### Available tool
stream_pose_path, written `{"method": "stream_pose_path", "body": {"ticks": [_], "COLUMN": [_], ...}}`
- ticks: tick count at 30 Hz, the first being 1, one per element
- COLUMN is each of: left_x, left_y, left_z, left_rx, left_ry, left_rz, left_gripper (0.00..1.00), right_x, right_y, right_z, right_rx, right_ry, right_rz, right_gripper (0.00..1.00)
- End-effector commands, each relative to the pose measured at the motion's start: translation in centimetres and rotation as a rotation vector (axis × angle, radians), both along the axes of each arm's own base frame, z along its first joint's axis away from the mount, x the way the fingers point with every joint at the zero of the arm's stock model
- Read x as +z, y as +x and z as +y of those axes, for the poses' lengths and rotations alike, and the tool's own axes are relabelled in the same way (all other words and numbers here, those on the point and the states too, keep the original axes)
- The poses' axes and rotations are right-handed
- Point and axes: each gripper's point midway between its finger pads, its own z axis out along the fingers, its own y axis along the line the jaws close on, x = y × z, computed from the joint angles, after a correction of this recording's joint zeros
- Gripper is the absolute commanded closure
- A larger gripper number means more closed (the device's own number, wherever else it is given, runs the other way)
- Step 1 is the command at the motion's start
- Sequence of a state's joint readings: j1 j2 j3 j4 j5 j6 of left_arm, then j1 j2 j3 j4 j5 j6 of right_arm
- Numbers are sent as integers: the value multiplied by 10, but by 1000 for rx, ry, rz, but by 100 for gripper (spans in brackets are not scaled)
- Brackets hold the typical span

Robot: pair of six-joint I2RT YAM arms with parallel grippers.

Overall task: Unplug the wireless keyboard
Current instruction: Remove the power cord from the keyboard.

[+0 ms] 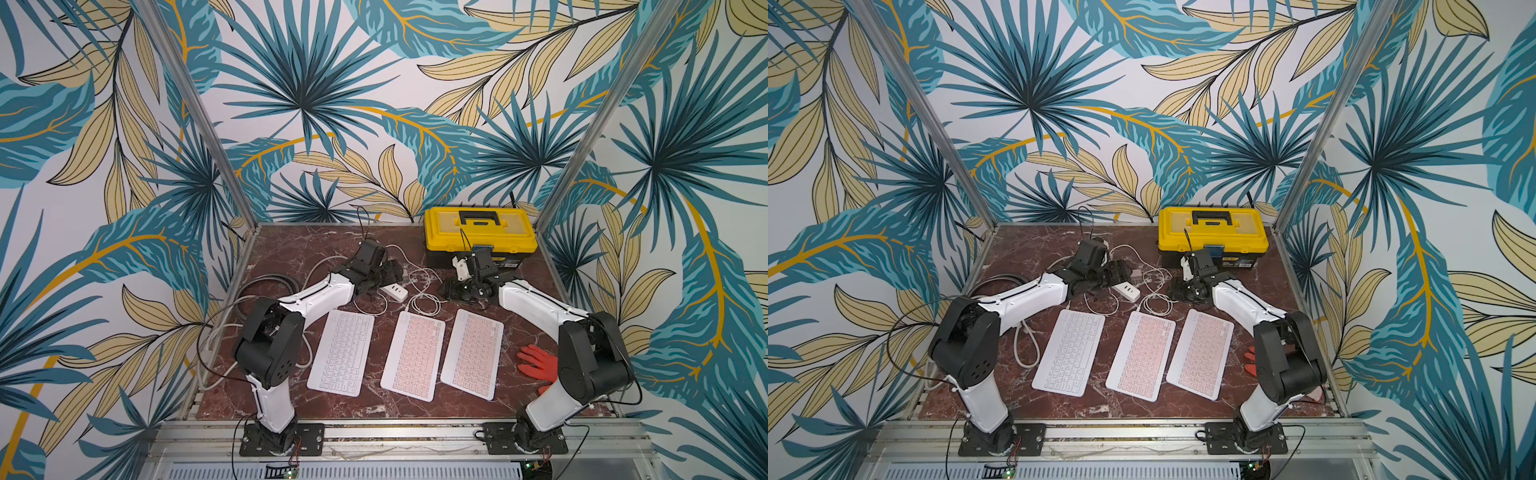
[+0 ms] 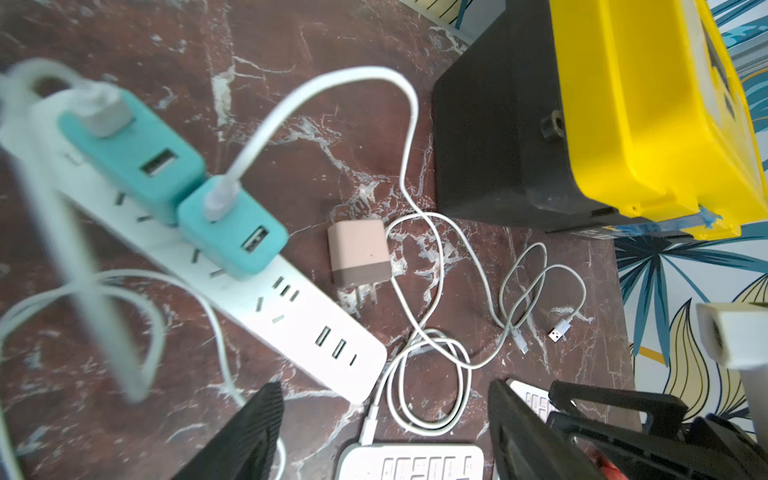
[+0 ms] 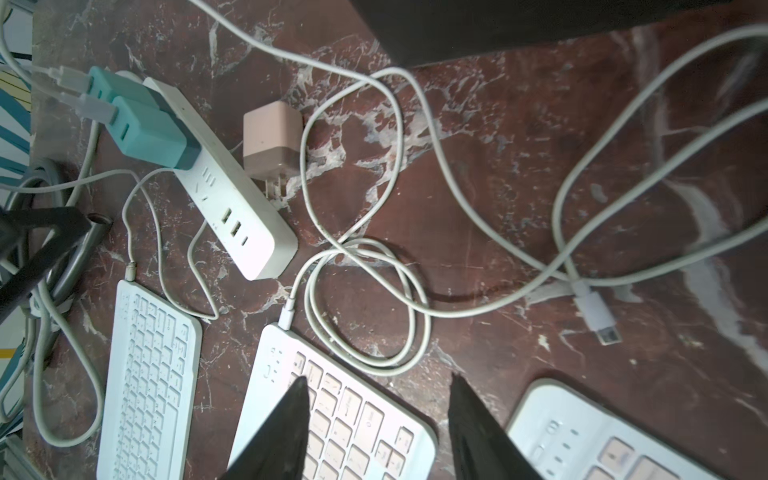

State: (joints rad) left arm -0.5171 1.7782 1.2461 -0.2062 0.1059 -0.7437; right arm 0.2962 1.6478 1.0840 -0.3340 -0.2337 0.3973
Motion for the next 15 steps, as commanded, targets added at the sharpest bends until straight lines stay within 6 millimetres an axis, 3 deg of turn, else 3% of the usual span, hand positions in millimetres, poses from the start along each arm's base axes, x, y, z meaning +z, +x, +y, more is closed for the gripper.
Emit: {"method": "stream_pose_path", "body": {"ticks": [1,9,15], "left_x": [-9,-28,-32], "left_y": [-21,-66,-89], "left_z": [11,12,6], "left_rx": [-58,-173,-290], "left_ry": [12,-15,-16], "left_rz": [27,94,90], "left_gripper": [22,28,33], "right_x": [-12,-28,-33], "right_y": [-8,-18,-21], "right_z": [18,41,75], "right_rx": [-2,-98,-75], "right_ry": [19,-14,-21], "right_rz": [54,111,163], "right_gripper": [46,48,52]}}
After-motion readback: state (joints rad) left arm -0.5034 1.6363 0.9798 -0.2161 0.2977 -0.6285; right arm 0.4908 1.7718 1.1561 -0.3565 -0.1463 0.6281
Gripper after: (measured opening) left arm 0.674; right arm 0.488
